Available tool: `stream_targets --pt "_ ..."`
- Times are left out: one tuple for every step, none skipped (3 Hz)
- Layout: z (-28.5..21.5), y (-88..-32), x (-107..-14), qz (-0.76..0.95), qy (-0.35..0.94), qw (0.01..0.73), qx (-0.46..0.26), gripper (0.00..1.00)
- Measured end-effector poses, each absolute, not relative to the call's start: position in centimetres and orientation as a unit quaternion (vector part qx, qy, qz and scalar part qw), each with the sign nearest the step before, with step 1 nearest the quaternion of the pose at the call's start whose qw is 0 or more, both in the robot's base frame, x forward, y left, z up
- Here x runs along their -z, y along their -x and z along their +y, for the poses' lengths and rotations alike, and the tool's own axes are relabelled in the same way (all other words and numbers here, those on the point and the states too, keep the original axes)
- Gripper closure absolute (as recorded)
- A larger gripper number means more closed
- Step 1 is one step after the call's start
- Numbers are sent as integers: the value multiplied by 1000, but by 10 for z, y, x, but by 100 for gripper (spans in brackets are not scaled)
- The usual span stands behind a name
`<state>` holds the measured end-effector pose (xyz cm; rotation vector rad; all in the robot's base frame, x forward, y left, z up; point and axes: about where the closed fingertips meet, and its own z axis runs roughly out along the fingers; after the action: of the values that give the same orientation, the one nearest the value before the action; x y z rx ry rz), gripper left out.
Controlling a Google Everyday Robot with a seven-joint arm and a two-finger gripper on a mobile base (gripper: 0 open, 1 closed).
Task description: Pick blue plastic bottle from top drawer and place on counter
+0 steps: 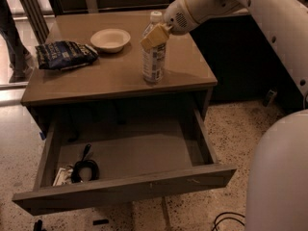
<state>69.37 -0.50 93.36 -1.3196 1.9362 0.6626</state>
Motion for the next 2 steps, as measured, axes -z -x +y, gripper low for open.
stream_targets --pt "-5 -694 -933 747 509 345 -255 100" --pt "-5 -694 -933 747 509 345 -255 81"
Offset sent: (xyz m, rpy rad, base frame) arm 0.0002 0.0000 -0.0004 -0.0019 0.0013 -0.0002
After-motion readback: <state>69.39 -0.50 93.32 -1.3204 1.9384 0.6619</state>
